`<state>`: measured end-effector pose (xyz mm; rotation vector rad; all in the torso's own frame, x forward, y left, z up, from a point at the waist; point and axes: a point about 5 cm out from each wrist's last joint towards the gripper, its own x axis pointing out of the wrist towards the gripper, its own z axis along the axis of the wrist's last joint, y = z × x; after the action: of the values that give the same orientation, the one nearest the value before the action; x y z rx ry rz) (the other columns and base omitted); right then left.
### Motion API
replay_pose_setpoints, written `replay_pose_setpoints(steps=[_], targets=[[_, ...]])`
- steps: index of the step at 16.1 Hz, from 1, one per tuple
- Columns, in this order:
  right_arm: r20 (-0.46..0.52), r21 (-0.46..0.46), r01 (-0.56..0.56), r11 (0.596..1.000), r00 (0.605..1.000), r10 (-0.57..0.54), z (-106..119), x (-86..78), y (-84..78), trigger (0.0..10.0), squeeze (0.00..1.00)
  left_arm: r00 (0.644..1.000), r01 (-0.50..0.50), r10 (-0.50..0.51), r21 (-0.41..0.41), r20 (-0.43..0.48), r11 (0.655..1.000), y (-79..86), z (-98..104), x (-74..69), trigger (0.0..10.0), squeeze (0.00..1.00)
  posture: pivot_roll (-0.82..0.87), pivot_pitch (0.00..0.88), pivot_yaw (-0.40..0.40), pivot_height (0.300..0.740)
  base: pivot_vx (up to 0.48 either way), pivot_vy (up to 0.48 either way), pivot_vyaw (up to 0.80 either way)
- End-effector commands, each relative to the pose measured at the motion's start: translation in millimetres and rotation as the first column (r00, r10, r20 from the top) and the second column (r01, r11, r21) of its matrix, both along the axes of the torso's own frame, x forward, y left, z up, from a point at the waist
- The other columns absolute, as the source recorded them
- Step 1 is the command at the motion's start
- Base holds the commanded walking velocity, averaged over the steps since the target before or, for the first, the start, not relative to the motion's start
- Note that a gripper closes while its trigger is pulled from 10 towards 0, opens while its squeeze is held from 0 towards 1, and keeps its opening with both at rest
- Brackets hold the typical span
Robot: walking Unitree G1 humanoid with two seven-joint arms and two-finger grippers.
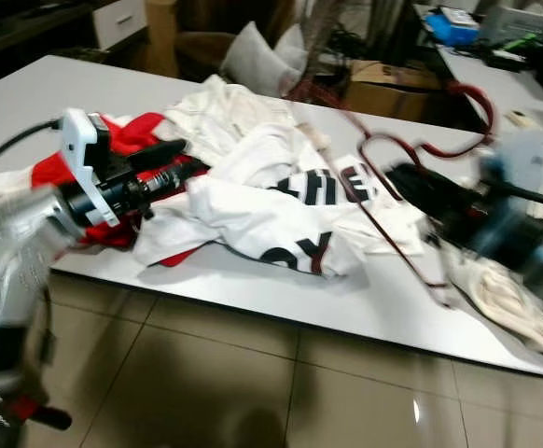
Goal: Hang hanger
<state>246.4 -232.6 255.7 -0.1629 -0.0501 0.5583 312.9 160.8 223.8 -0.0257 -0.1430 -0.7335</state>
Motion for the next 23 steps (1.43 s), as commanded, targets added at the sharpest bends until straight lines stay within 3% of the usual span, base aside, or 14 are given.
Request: replay_pose_setpoints(steps=[1,3,4,6,9,15,19,23], targets=[[0.006,0.034,0.077,0.996,0.997,-0.077,-1.6,2.1,8.3,10.0,0.00,0.986,-0.167,0.167,-0.014,0.016,0.986,5.5,-0.4,-3.6,10.0,0.08,-0.11,0.000,-0.048,0.740,0.000,0.000,0.00],[-0.003,0.128,0.221,0.967,0.975,-0.223,-11.5,5.0,11.6,10.0,0.00,0.968,-0.252,0.252,-0.005,0.016,0.968,-3.6,-11.2,-14.9,10.0,0.08,-0.11,0.000,-0.051,0.740,0.000,0.000,0.00],[-0.017,0.129,0.278,0.952,0.960,-0.279,-19.4,4.0,15.8,10.0,0.00,0.959,-0.282,0.282,0.015,-0.008,0.959,-10.4,-21.5,-20.9,10.0,0.09,-0.12,0.000,-0.039,0.740,0.000,0.000,0.00],[-0.034,0.017,0.357,0.934,0.934,-0.356,-38.8,-1.3,27.9,10.0,0.00,0.957,-0.284,0.289,0.097,-0.037,0.954,-23.3,-41.1,-29.8,10.0,0.09,-0.13,0.000,-0.021,0.740,0.000,-0.356,0.00],[-0.074,0.045,0.439,0.897,0.897,-0.436,-58.8,-13.1,39.6,10.0,0.00,0.938,-0.331,0.338,0.092,-0.079,0.939,-30.3,-61.2,-32.3,10.0,0.08,-0.16,0.000,-0.008,0.740,0.000,-0.376,0.00],[-0.098,0.068,0.500,0.863,0.864,-0.493,-71.3,-17.3,45.0,10.0,0.00,0.934,-0.341,0.350,0.112,-0.072,0.933,-37.8,-67.0,-35.0,10.0,0.09,-0.16,0.004,-0.015,0.740,0.000,-0.376,-0.63],[-0.109,0.049,0.554,0.831,0.830,-0.547,-73.8,-23.6,37.9,10.0,0.00,0.940,-0.318,0.329,0.120,-0.091,0.941,-41.7,-71.4,-35.2,10.0,0.09,-0.19,0.035,0.027,0.740,0.000,-0.342,-0.80],[-0.112,0.035,0.558,0.829,0.826,-0.552,-72.1,-31.1,33.8,10.0,0.00,0.942,-0.271,0.284,0.094,-0.181,0.958,-48.7,-78.2,-30.9,10.0,0.09,-0.21,0.059,0.046,0.740,0.000,0.240,-0.79]])
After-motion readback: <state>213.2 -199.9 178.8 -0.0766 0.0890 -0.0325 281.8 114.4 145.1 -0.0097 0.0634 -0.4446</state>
